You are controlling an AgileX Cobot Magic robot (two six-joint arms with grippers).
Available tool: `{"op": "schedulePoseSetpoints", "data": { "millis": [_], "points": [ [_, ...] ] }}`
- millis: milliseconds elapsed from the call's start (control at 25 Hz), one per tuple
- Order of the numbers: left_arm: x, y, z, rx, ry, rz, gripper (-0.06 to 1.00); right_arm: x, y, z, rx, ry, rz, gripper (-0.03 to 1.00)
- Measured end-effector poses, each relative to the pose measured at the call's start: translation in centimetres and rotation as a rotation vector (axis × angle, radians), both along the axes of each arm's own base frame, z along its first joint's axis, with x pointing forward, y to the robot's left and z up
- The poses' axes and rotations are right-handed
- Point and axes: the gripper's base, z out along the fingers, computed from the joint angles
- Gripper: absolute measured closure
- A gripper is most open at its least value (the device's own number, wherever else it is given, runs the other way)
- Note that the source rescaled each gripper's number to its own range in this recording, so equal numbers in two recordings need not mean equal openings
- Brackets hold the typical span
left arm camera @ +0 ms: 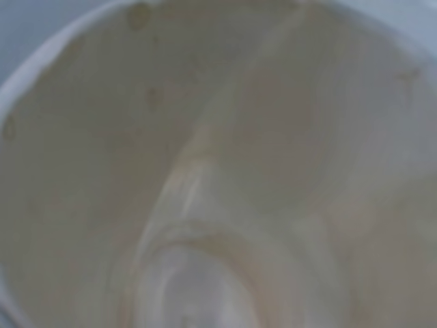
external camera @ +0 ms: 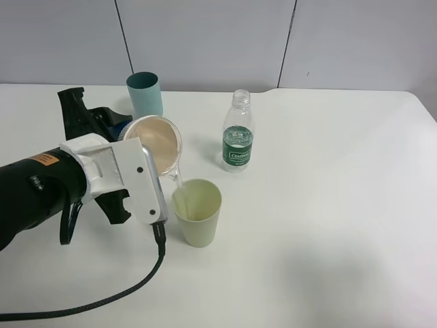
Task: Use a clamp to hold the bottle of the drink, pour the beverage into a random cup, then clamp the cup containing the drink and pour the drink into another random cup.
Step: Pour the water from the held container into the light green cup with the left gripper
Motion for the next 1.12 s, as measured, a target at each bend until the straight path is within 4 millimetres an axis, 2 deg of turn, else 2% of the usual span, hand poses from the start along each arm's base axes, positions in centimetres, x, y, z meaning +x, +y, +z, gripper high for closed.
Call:
{"op": "schedulePoseSetpoints", "data": {
  "millis": [1120],
  "points": [
    [0.16,-0.42,0.68,0.098,-0.105,-0.089,0.92,0.0,0.0,0.0,0.0,0.0,0.0,0.2]
  ]
}}
